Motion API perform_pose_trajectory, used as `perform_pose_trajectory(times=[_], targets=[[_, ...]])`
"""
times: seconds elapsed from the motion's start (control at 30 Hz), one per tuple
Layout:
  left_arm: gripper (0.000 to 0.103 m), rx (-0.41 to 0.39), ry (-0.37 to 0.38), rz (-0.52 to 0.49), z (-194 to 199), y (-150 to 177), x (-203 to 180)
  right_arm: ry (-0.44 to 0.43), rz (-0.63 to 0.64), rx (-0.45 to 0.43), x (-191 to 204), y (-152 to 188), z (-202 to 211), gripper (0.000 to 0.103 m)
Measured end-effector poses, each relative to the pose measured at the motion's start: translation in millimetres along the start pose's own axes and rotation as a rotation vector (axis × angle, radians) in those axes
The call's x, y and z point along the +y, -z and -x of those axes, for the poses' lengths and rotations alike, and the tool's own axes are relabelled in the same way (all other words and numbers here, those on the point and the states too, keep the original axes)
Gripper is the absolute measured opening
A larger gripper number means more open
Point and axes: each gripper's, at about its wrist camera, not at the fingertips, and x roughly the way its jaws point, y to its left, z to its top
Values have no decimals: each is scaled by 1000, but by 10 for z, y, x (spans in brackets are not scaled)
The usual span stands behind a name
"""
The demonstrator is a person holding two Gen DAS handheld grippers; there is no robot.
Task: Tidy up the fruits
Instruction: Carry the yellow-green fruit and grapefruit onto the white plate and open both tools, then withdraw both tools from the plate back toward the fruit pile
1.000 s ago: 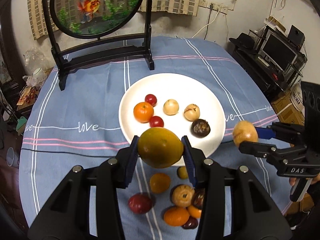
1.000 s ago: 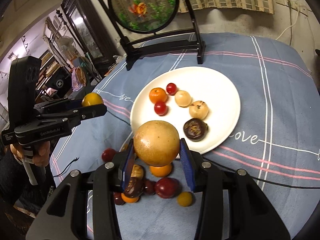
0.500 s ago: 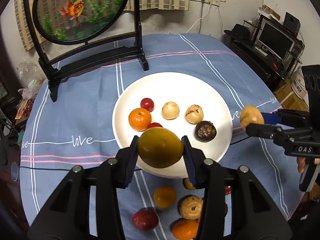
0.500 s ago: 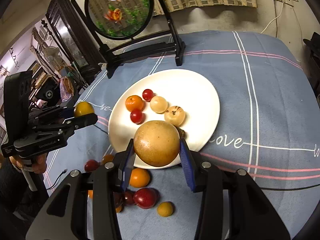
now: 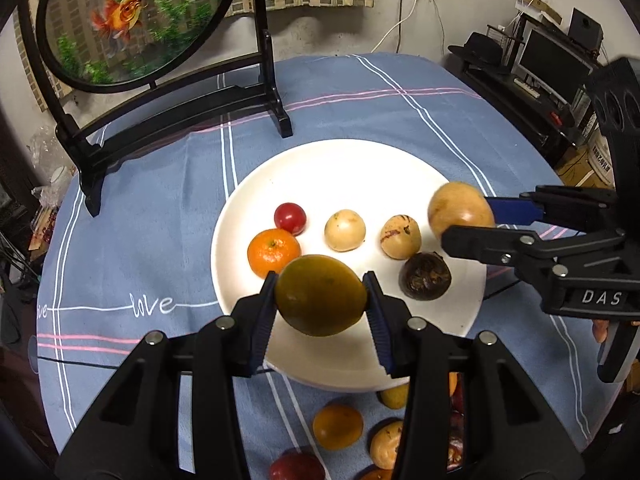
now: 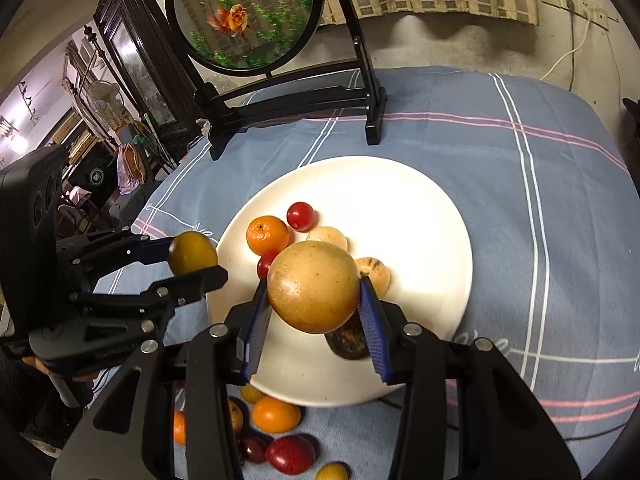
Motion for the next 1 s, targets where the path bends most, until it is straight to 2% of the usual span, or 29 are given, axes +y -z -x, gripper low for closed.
perform_pose_trajectory(times=[0.3,0.67,0.73,0.77,0.8,0.83,0.9,1.0], targets=[[43,14,-51,-25,-116,-89,-158,42,17,26,-63,-237,-223,44],[44,25,-89,-52,-210,-105,-193,62,26,48,-96,-354,-402,44],[54,17,-110,-64,-214,-106,-206,54,28,84,-94,-372,-488,45],[64,7,-117,-69,-206,-110,-208,73,35,98,-87,-375,-527,45],[68,-1,-122,-72,-199,-113,-212,88,42,108,-82,-379,-560,46],[68,-1,-122,-75,-202,-118,-211,91,46,113,-81,-380,-584,47],[68,6,-123,-71,-218,-115,-190,97,30,102,-99,-384,-583,65],[68,11,-113,-50,-215,-95,-129,71,8,62,-127,-418,-491,67]])
